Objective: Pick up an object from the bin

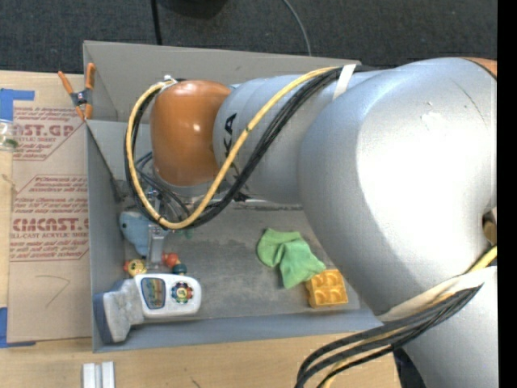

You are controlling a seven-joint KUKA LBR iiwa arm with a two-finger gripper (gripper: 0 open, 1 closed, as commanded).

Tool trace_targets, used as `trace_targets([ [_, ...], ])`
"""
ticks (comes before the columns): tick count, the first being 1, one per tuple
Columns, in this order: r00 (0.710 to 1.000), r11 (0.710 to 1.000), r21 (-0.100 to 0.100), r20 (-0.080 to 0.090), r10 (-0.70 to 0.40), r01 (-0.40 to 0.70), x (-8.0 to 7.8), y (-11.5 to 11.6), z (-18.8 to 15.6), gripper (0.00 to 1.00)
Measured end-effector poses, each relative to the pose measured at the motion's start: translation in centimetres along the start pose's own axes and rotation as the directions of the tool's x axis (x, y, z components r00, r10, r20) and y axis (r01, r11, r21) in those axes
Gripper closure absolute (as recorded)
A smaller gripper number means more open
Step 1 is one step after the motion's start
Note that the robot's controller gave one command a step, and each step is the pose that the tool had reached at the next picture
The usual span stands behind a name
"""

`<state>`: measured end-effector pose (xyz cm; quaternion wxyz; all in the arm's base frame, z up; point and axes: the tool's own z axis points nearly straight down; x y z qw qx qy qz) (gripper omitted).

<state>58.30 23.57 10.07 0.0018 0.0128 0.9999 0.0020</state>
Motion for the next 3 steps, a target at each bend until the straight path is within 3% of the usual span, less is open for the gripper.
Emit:
trace_targets([
  [1, 1.000, 1.000, 0.003, -0.005, 0.026, -0.026, 1.1, 1.0, 3.0, 0.00],
  [2, 0.997, 0.997, -0.006, 0.004, 0.076, -0.076, 1.0, -0.8, 2.8, 1.00],
  [3, 0.997, 0.997, -0.006, 0.004, 0.075, -0.075, 1.0, -0.8, 2.8, 1.00],
])
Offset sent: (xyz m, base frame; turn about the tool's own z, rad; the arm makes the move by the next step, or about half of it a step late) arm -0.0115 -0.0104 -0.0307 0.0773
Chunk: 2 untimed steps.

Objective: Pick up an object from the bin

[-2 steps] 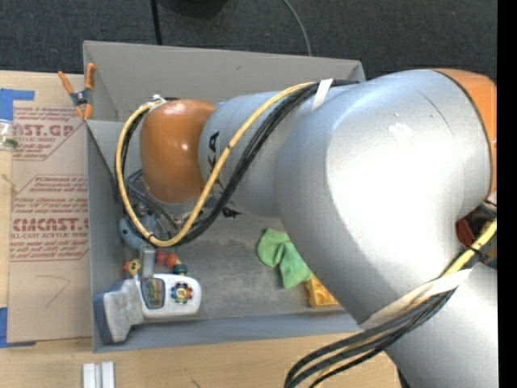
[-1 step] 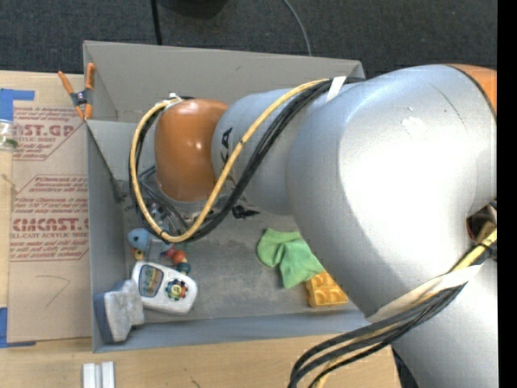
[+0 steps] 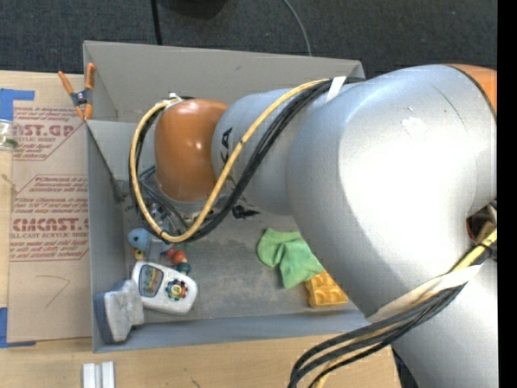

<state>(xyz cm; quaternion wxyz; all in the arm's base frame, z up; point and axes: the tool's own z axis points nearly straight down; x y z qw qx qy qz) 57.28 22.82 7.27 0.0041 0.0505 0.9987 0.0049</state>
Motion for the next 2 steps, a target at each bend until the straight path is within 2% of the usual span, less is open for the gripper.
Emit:
trace_targets([
  [2, 1.000, 1.000, 0.000, 0.000, 0.000, 0.000, 0.04, -0.01, -0.92, 1.00],
])
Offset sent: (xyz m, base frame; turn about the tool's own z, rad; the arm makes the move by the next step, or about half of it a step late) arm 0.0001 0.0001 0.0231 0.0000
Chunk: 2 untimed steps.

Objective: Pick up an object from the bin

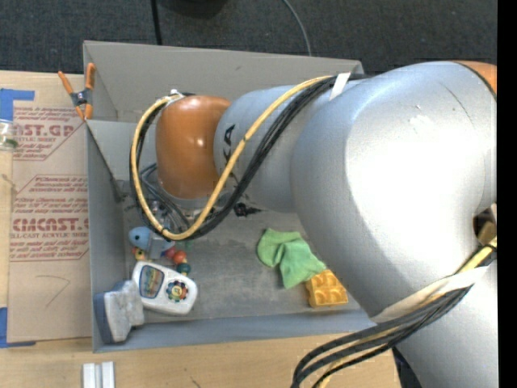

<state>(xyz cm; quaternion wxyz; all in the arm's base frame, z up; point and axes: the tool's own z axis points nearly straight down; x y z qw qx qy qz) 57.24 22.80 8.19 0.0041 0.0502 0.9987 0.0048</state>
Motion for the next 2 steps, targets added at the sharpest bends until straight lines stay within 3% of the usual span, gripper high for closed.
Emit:
trace_targets([
  [2, 1.000, 1.000, -0.001, 0.000, 0.000, 0.000, -0.01, 0.05, -1.50, 1.00],
])
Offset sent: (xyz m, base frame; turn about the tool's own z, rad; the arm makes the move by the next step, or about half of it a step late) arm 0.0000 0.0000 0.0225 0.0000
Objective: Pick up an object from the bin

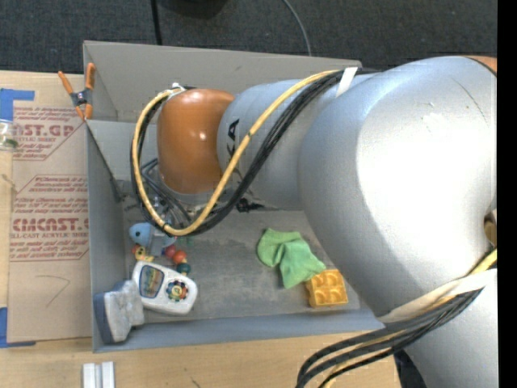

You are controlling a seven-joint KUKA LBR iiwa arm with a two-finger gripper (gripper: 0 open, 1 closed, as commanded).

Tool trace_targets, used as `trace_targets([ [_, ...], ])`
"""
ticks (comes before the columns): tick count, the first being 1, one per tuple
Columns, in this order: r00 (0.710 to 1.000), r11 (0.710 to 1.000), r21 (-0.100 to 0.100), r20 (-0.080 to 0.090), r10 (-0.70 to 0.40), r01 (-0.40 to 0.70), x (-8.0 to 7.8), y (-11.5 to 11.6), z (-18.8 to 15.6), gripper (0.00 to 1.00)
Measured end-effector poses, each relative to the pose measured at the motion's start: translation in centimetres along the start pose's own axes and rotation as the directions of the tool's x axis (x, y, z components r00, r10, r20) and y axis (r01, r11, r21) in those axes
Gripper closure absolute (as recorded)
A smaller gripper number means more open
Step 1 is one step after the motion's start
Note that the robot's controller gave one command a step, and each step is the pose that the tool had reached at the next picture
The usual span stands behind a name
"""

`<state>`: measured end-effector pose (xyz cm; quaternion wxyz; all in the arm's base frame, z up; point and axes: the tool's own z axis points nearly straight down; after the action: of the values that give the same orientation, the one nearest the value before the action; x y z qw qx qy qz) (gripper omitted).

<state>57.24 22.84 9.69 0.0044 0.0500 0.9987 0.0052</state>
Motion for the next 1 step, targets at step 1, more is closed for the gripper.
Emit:
trace_targets([
  [1, 1.000, 1.000, 0.001, -0.002, 0.000, 0.000, 0.05, -0.01, -0.63, 1.00],
])
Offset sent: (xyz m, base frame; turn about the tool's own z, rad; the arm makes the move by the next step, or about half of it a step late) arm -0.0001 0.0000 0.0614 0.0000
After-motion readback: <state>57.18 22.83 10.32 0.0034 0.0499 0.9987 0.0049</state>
